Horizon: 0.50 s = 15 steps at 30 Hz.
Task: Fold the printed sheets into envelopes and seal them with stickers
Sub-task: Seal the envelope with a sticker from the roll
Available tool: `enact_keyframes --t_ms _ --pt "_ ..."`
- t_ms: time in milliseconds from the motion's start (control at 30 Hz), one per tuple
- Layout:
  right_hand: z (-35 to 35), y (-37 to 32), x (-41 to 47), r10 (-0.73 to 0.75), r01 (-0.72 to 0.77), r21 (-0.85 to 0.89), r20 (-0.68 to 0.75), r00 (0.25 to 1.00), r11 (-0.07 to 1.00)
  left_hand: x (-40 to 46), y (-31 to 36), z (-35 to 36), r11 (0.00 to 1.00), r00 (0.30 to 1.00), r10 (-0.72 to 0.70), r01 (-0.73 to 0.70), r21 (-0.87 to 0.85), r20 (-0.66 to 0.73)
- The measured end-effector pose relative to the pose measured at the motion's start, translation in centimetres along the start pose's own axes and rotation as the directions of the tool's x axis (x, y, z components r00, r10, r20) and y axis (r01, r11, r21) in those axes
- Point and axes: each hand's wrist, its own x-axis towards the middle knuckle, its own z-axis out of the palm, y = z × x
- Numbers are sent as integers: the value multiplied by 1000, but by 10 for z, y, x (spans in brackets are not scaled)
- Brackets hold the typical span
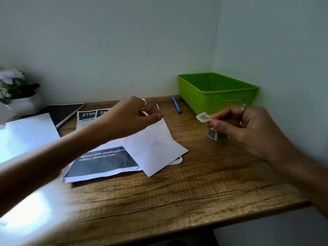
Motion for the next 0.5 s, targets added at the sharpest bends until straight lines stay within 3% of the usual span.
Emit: enact_keyframes --t_ms 233,500 --pt "36 -10 2 -11 54 -179 232 973 982 -39 -17 6 986 995 54 -67 151 89" --pt "57 -8 -2 -13 103 -314 276 961 944 -48 -31 18 976 987 153 -158 148 41"
